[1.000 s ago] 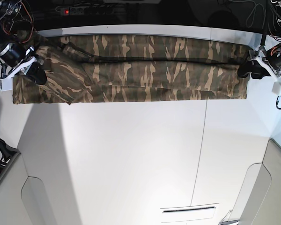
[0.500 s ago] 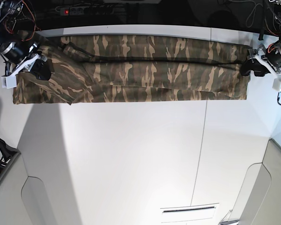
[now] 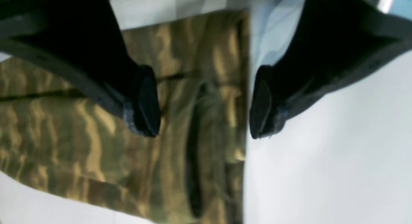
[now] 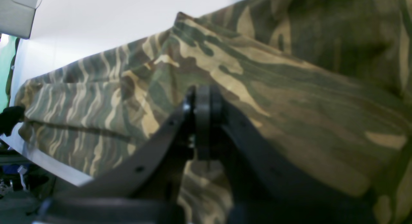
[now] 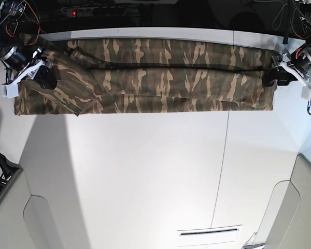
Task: Fold the T-shirt properly
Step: 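Lower the folded edge and release both grippers, then lift the strip's end with the left gripper and carry it toward the right gripper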
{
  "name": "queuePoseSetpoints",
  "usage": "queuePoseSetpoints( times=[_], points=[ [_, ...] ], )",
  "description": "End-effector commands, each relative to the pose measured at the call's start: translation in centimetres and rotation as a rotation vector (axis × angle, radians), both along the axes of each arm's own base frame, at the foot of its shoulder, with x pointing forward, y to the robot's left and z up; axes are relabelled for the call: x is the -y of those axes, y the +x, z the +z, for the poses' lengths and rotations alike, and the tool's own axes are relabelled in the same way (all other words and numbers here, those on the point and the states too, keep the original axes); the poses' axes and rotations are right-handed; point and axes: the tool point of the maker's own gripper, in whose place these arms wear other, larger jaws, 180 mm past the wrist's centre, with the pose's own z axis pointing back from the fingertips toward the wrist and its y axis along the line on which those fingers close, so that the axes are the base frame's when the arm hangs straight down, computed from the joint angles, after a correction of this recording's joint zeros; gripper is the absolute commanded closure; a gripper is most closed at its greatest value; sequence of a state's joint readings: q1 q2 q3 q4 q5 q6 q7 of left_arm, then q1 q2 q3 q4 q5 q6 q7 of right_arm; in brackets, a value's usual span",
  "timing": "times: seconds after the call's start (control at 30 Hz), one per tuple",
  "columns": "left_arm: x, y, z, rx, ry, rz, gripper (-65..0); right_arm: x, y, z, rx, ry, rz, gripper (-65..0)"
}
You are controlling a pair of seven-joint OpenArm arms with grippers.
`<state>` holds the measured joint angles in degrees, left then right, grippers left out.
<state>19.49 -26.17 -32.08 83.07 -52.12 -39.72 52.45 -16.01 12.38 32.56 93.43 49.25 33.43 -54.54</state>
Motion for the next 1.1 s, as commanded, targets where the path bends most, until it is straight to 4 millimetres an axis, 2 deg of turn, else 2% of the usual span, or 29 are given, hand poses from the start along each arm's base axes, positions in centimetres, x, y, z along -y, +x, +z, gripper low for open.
queuePoseSetpoints(
  times=[0.0, 0.17, 0.2, 0.23, 0.33, 0.37, 0.4, 0.6, 0.8, 0.9, 1.0, 1.07],
  points=[
    [0.2, 0.1, 0.1, -0.003, 0.009, -0.023, -46.6, 0.3, 0.7, 1.1, 0.043, -0.001, 0.002, 0.0],
    [2.8, -0.2, -1.2, -0.044, -0.013, -0.1, -46.2, 0.3, 0.6, 1.1, 0.039, -0.002, 0.004, 0.0],
    [3.2, -0.2, -1.4, -0.049, -0.016, -0.112, -43.7, 0.3, 0.6, 1.0, 0.037, -0.002, 0.006, 0.0],
    [3.5, -0.2, -1.5, -0.052, -0.02, -0.121, -37.8, 0.3, 0.6, 1.0, 0.037, -0.002, 0.006, 0.0],
    [3.8, -0.1, -1.5, -0.049, -0.023, -0.126, -9.5, 0.3, 0.6, 1.0, 0.037, -0.002, 0.006, 0.0],
    [3.7, 0.1, -1.4, -0.042, -0.022, -0.123, -2.4, 0.3, 0.6, 1.0, 0.037, -0.003, 0.006, 0.0],
    [3.7, 0.2, -1.3, -0.039, -0.022, -0.124, 0.0, 0.3, 0.6, 1.0, 0.037, -0.003, 0.006, 0.0],
    [3.4, 1.9, -0.3, -0.009, -0.013, -0.123, 0.0, 0.0, 0.7, 1.5, 0.048, 0.034, 0.007, 0.0],
    [2.1, 4.3, 1.8, 0.036, -0.005, -0.099, 0.0, -1.2, 0.5, 3.2, 0.076, 0.139, 0.045, 0.0],
    [1.5, 5.2, 2.9, 0.059, -0.01, -0.093, 0.0, -0.6, 0.6, 3.6, 0.091, 0.134, 0.028, 0.0],
    [0.5, 5.6, 3.8, 0.068, 0.02, -0.1, 0.0, 0.5, 0.7, 4.1, 0.108, 0.128, -0.003, -7.1],
    [-0.4, 5.5, 4.2, 0.06, 0.049, -0.11, 0.0, 1.4, 0.6, 4.3, 0.117, 0.118, -0.03, -7.4]
  ],
)
